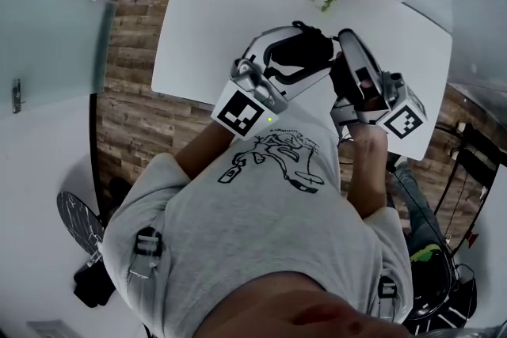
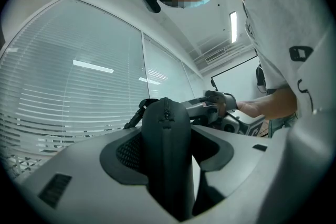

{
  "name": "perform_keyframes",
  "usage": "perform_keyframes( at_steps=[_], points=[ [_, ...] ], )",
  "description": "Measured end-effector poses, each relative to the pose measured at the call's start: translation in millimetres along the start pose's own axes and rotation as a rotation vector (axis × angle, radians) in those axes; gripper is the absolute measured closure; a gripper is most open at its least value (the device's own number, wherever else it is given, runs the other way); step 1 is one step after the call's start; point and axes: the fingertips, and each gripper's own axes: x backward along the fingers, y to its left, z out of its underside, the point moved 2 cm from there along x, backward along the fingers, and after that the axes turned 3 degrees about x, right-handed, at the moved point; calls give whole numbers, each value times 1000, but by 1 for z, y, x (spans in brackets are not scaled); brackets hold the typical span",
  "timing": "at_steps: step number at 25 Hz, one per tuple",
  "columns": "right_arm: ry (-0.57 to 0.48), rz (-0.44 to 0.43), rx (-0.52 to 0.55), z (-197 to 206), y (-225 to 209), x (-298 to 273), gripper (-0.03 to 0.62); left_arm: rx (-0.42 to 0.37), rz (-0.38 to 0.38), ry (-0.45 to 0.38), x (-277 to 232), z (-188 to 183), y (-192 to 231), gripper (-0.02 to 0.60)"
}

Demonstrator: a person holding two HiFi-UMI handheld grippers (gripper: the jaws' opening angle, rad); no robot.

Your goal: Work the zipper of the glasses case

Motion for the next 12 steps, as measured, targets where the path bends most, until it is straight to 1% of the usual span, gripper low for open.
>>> perform_keyframes(
  at_steps=[12],
  points=[
    [-24, -11, -70, 5, -7, 0, 576, -10, 9, 15, -2, 3, -2, 331]
  ],
)
